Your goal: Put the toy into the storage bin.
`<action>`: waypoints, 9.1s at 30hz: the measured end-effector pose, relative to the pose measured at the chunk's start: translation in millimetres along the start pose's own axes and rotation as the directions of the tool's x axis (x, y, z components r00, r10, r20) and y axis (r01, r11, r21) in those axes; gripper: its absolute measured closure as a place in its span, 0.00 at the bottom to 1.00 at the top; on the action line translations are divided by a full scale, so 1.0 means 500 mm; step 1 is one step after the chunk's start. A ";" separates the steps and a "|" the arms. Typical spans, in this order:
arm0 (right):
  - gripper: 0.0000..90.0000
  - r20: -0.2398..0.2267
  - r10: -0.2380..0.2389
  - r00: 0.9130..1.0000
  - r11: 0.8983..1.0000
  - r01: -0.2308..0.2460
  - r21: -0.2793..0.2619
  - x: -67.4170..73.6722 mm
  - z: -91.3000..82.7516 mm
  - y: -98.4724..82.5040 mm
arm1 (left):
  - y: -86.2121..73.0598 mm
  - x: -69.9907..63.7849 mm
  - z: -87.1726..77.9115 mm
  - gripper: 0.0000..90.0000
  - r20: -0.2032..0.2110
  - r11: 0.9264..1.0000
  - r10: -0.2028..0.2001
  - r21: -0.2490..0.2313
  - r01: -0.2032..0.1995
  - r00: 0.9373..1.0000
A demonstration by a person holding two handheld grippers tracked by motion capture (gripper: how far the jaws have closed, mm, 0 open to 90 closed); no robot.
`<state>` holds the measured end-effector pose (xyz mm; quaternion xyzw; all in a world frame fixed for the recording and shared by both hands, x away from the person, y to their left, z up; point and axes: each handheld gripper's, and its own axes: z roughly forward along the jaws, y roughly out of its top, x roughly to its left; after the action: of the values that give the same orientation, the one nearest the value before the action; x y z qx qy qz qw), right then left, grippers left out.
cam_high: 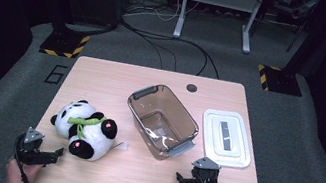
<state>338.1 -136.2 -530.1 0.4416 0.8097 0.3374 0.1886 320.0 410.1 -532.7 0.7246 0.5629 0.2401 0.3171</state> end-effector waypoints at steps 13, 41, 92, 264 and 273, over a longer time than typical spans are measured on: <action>0.00 0.001 0.000 1.000 1.000 0.000 -0.001 0.000 0.000 0.000 | 0.005 0.003 0.003 0.02 0.017 1.000 0.015 0.007 -0.015 1.000; 0.01 0.009 0.008 1.000 1.000 -0.008 -0.002 0.001 0.000 0.000 | 0.169 -0.008 -0.134 0.00 0.205 0.984 0.144 -0.131 -0.118 0.968; 0.02 0.034 0.038 0.999 0.999 -0.038 -0.005 0.000 0.000 0.000 | 0.249 -0.084 0.010 0.75 0.449 0.993 0.119 -0.060 -0.103 0.886; 0.03 0.028 0.028 0.999 1.000 -0.028 -0.012 -0.005 0.000 0.001 | 0.552 -0.465 0.039 0.83 0.533 0.831 0.554 -0.402 -0.385 0.640; 0.04 0.029 0.028 0.999 1.000 -0.028 -0.015 -0.005 0.000 0.000 | 0.534 -0.477 0.066 0.82 0.558 0.849 0.527 -0.381 -0.366 0.641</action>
<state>339.6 -138.4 -529.8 0.4563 0.7981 0.3395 0.1988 460.4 128.7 -358.4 0.8360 0.1886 0.1116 0.5030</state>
